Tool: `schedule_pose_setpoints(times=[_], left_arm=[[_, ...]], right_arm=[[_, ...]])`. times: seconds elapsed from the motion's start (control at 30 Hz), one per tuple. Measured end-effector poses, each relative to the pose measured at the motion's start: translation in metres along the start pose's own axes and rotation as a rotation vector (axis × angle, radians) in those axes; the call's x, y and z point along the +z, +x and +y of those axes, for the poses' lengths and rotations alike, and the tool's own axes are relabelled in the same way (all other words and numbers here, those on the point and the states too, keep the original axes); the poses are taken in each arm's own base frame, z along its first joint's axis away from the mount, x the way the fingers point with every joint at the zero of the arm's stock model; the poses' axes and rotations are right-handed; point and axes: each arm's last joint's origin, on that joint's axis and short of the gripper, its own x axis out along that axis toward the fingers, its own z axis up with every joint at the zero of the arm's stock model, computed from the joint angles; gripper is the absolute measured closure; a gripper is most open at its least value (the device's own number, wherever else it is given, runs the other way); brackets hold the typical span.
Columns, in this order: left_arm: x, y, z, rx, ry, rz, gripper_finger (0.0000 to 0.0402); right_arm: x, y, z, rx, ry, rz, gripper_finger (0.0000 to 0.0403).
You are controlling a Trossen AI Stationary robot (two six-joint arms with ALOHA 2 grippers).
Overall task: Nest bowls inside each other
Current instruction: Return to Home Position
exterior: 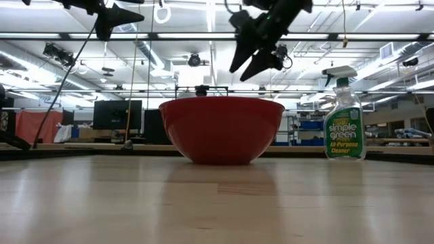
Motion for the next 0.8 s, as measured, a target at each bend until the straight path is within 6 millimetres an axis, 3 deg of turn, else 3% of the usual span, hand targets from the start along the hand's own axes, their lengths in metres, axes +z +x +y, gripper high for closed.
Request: schedule_pose_setpoints(times=[0.23,0.37,0.6,0.8], left_arm=[[-0.006,-0.013,0.004,0.027,0.048,0.066,0.0198],[-0.008,-0.015,0.005,0.010,0.033,0.011,0.0198],[-0.044,-0.011,0.017,0.003,-0.094,-0.013,0.0199],[-0.060,-0.023,0.026,0.026,-0.188,-0.112,0.0199]], right_arm=[[-0.024,-0.031,-0.016,0.066,0.047,-0.174,0.0204],[-0.043,-0.048,-0.030,0.124,0.117,-0.286,0.0210],[-0.078,-0.077,-0.057,0.172,0.226,-0.418,0.0212],[-0.106,-0.103,-0.078,0.181,0.284,-0.512,0.0212]])
